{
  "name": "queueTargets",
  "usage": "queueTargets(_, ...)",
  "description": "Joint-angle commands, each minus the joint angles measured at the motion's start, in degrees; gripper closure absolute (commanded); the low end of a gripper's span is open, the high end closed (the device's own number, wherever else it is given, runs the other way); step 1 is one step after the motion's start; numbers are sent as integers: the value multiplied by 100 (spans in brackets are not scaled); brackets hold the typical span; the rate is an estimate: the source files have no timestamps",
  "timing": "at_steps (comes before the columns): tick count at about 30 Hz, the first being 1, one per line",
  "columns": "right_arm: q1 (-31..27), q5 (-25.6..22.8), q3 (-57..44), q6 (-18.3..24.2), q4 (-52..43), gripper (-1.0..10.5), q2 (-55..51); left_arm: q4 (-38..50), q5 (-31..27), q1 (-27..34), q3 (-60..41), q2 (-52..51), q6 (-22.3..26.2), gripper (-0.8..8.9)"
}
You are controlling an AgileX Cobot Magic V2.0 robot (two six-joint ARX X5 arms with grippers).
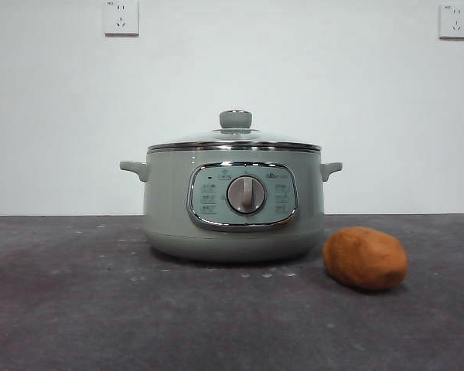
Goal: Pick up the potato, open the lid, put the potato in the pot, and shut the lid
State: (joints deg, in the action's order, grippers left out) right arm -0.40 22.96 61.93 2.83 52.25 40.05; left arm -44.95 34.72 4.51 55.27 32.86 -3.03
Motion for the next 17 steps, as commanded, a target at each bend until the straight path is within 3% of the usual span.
queueTargets(1,7,26,50,22,-31,370,-7,-17,26,15,9,33,13,208)
queueTargets(6,7,33,70,20,-35,371,46,-22,26,15,11,68,9,209)
queueTargets(11,13,535,70,13,-46,379,372,11,26,15,11,90,9,209)
queueTargets(17,463,538,72,22,-197,379,1137,20,24,15,11,105,9,209)
